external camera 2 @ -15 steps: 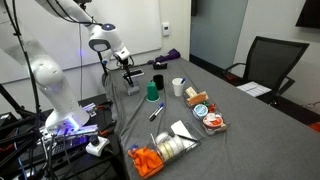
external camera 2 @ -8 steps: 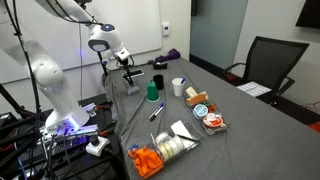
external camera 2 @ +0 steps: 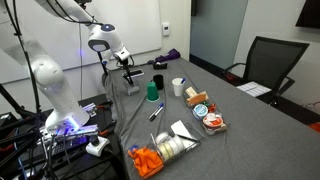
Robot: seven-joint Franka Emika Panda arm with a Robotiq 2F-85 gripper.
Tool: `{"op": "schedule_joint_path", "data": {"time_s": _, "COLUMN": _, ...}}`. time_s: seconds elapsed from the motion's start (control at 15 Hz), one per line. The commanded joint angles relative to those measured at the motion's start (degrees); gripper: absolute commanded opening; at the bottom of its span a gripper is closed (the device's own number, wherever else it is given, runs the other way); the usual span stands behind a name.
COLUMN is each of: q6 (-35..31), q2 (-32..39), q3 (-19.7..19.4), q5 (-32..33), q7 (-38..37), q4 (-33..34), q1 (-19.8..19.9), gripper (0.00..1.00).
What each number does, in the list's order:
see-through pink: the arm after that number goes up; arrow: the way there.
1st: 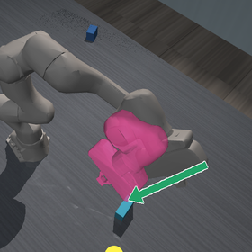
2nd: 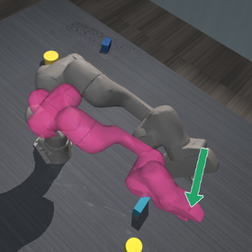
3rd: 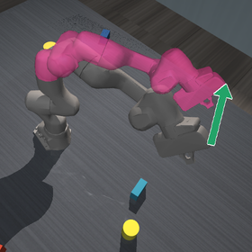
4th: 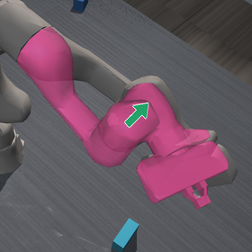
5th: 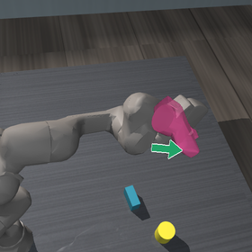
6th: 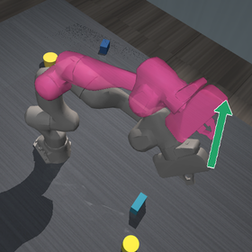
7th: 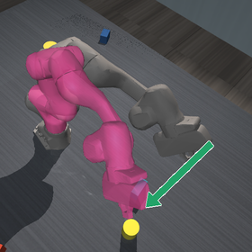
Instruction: Remove the clamp from the clear bowl and place it inside the black cup
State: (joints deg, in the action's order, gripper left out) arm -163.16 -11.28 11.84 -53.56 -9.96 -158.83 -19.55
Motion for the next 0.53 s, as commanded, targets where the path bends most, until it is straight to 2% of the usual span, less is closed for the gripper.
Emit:
{"op": "schedule_joint_path", "data": {"time_s": 0.0, "q6": 0.5, "q2": 0.3, "q3": 1.0, "q5": 0.5, "q7": -0.6, "q4": 0.4, "q1": 1.1, "gripper": 0.01}}
{"op": "schedule_joint_path", "data": {"time_s": 0.47, "q6": 5.0, "q2": -0.9, "q3": -0.1, "q5": 6.7, "q7": -7.7, "q4": 5.6, "q1": 4.7, "gripper": 0.01}}
